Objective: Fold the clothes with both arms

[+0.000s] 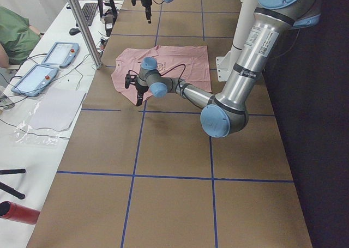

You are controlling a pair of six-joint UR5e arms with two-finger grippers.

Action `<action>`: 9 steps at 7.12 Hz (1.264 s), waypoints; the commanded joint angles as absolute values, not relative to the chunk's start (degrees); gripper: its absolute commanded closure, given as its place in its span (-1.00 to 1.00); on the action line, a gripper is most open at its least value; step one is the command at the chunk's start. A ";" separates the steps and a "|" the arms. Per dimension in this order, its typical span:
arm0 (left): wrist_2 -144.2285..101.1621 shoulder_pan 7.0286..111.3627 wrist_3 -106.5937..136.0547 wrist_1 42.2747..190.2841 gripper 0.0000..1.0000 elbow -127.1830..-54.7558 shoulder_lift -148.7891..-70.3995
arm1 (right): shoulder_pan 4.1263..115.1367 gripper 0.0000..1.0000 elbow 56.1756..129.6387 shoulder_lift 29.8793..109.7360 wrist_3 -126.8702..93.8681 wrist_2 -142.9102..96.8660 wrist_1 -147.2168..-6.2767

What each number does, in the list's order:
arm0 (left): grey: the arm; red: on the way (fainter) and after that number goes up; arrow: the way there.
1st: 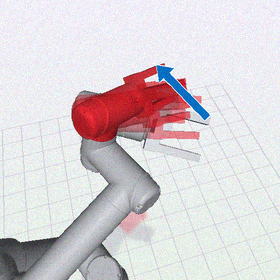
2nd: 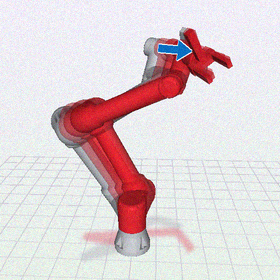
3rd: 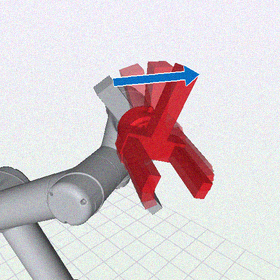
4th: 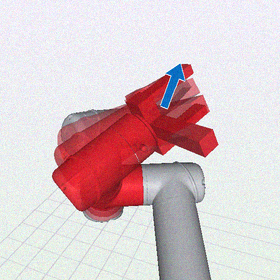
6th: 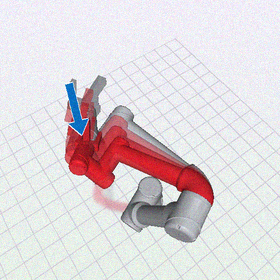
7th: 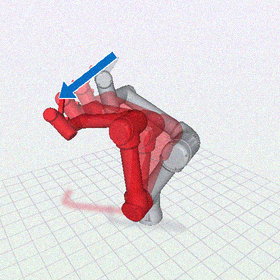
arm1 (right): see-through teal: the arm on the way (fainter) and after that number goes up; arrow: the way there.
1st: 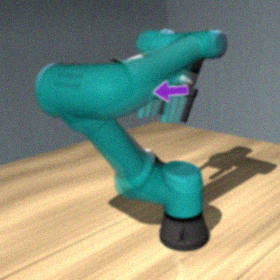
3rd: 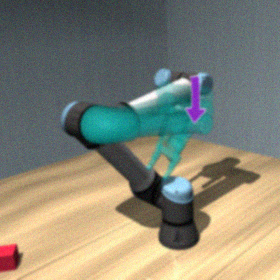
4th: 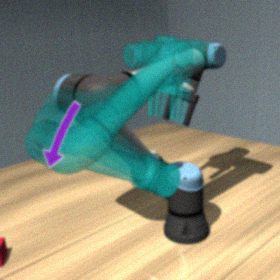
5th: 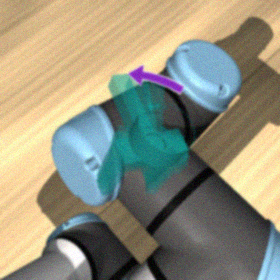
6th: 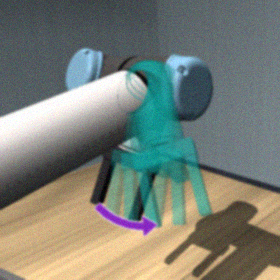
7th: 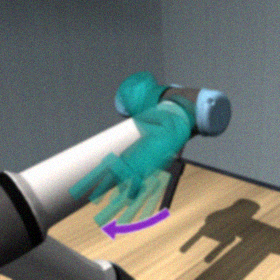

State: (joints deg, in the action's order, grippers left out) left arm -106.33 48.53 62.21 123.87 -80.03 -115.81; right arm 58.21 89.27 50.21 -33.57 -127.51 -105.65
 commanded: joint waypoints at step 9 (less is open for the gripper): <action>-106.08 46.67 62.23 127.97 -0.81 -73.83 -118.12 | 58.62 -1.00 89.91 52.73 -34.01 -128.14 -102.22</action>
State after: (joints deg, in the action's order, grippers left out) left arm -106.08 46.71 62.23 128.00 -74.36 -117.68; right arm 58.61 89.91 52.72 -34.01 -128.14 -102.22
